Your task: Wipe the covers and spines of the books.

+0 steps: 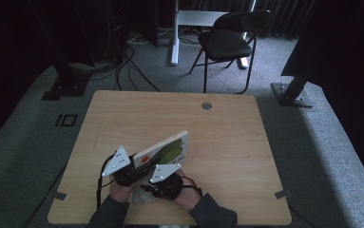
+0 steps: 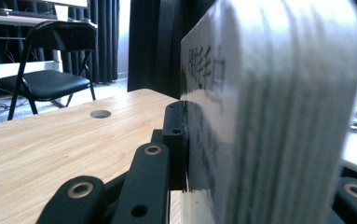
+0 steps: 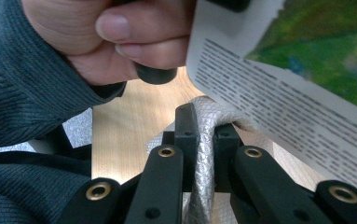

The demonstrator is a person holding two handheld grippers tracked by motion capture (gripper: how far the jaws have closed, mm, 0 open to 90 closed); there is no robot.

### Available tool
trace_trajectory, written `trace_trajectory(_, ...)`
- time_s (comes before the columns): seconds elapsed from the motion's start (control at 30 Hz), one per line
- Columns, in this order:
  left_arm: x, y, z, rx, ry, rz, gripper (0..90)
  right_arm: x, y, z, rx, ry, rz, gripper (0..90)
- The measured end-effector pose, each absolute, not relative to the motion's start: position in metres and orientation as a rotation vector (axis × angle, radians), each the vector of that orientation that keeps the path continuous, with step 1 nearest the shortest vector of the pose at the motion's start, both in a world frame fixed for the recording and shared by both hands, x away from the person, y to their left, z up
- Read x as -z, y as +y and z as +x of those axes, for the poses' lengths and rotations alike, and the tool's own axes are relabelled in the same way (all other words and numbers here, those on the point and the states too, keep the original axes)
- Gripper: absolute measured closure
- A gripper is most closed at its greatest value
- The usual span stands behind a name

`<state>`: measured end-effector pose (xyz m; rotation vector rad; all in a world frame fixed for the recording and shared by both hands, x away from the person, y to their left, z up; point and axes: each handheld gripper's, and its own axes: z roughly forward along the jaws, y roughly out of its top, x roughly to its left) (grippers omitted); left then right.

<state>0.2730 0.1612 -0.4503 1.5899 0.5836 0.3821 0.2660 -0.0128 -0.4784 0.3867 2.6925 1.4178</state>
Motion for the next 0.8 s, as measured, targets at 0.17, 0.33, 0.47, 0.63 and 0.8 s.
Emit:
trace_trajectory(0.17,0.4507,0.1603,0.2732,-0.381,0.585,1.589,77.9,0.4777,-0.0107,0.2643,-1.419,2.698,0.363,84.9)
trace_trajectory(0.33,0.451,0.1596,0.2732,-0.377,0.588,1.59,77.9,0.4771,-0.0092,0.2628,-1.42,2.703,0.345,84.9)
trace_trajectory(0.47,0.451,0.1595,0.2732,-0.378,0.591,1.587,77.9,0.4766,-0.0081,0.2617,-1.422,2.705,0.331,84.9)
trace_trajectory(0.63,0.4507,0.1601,0.2733,-0.381,0.593,1.582,77.9,0.4769,-0.0089,0.2624,-1.442,2.704,0.337,84.9)
trace_trajectory(0.8,0.4511,0.1603,0.2734,-0.379,0.596,1.579,77.9,0.477,-0.0086,0.2621,-1.442,2.707,0.333,84.9)
